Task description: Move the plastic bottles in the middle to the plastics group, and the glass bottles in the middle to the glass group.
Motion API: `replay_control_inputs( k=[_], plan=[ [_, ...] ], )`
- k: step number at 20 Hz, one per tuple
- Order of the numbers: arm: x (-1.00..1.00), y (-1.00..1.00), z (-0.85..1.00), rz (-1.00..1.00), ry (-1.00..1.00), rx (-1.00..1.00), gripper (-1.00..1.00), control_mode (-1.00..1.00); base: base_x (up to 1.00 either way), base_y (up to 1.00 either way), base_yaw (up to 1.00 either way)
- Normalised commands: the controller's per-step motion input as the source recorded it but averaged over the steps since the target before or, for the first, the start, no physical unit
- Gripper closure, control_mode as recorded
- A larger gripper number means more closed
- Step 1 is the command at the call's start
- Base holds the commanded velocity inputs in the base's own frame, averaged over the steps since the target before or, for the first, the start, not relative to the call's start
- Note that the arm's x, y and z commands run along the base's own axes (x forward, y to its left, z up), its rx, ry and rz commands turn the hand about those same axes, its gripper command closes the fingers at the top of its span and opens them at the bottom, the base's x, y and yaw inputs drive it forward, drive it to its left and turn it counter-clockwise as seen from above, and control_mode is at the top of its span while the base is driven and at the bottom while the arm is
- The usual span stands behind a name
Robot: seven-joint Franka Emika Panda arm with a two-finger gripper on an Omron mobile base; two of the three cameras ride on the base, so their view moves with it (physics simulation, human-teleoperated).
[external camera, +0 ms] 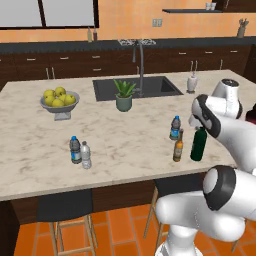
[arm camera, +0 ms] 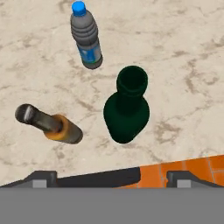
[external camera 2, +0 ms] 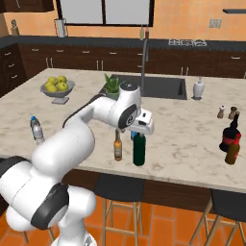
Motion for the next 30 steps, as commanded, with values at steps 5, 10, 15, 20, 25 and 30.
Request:
replay_control_inputs(
  k=[5,10,15,20,25,30],
  plan=[
    [0.53,-0.26,-0.09,-0.06,0.00,0.00,-1.00,-1.00,0.00,0.00,0.00],
    [0.25,-0.15,-0.16,-0.04,0.00,0.00,-1.00,-1.00,0.00,0.00,0.00],
    [0.21,0.00,-0.17,-0.01,0.00,0.00,-1.00,-1.00,0.00,0.00,0.00],
    [0.17,0.00,-0.09,0.00,-0.01,0.00,-1.00,-1.00,0.00,0.00,0.00],
    [0.20,0.00,-0.09,0.00,0.00,0.00,1.00,-1.00,0.00,0.00,0.00],
    [0.03,0.00,-0.06,0.00,0.00,0.00,1.00,-1.00,0.00,0.00,0.00]
  ],
)
